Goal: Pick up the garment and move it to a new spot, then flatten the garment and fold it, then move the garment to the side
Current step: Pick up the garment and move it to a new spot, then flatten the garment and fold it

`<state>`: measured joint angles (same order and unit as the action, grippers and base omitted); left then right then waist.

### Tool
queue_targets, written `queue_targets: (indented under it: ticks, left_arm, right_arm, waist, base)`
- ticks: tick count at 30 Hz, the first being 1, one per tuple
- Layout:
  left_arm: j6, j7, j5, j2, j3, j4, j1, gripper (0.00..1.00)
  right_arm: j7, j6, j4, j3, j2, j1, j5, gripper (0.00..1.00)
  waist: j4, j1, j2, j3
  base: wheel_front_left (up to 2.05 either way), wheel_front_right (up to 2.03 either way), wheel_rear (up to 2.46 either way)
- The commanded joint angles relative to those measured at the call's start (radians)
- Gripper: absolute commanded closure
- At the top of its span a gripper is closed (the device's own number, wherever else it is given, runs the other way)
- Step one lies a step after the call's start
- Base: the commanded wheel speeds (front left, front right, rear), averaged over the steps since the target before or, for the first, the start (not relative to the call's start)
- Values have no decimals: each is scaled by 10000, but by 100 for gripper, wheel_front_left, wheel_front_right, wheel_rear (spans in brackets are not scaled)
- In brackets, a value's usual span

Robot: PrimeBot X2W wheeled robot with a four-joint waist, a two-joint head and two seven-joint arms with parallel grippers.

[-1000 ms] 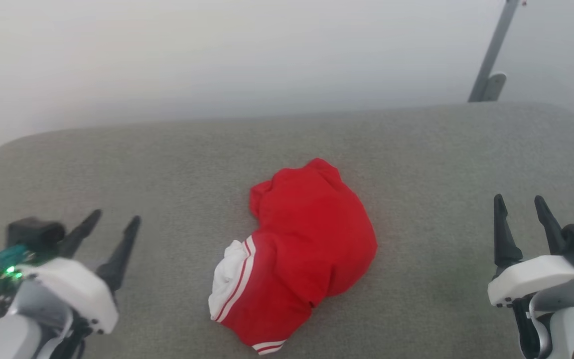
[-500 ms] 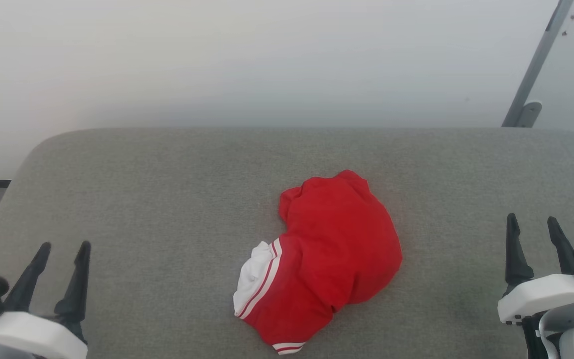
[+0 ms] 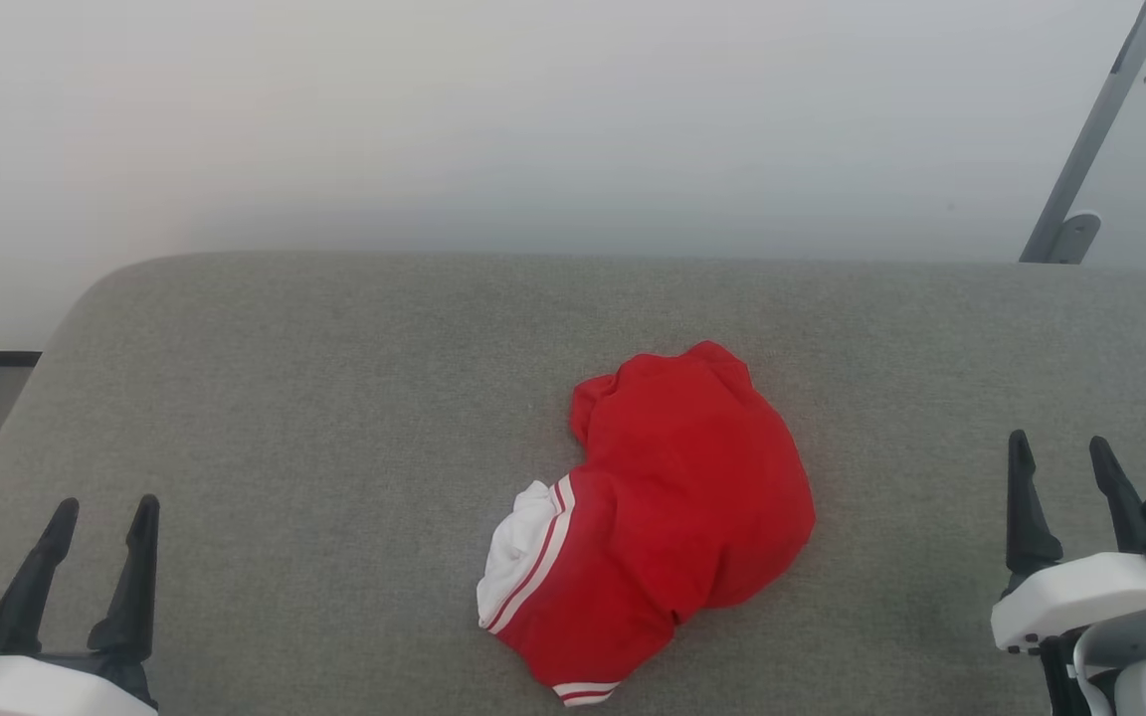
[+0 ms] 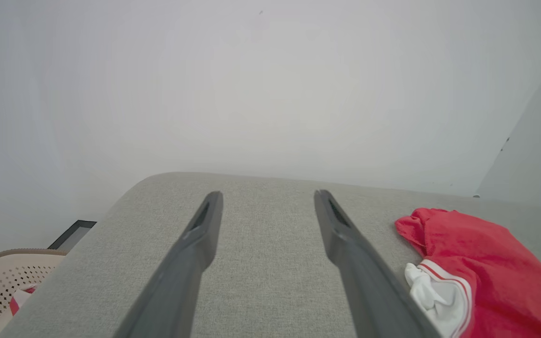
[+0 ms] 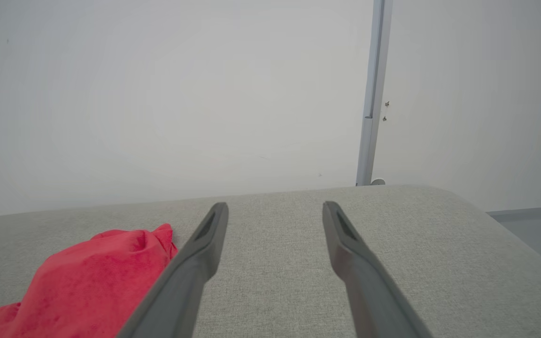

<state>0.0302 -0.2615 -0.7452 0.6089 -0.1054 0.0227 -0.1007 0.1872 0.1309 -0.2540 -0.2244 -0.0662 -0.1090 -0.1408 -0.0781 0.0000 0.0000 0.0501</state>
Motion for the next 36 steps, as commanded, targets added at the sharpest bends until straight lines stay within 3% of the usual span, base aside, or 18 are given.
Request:
queue_targets:
  ticks: [1,16,25,36]
  left_arm:
    - [-99,-47,76,-118,90,-23,-122,0]
    - [-600,194,429,-375,6,72,329,0]
    - [-1209,1959,266,-99,-1169,-38,1818,0]
    - [-1502,4474,40,-40,-2876,480,3798,0]
  right_arm:
    - [-21,-3,65,58,7,58,41,0]
    - [-101,-3,157,255,-14,45,39,0]
    - [-255,-3,552,694,-170,-355,66,0]
    - [-74,-3,803,918,-88,-890,52,0]
  waist:
    - [-13,0,0,-9]
    - [-142,0,0,-82]
    - [373,0,0,-812]
    - [1306,0,0,-2462]
  base:
    - [0,0,0]
    - [0,0,0]
    - [0,0,0]
    - [0,0,0]
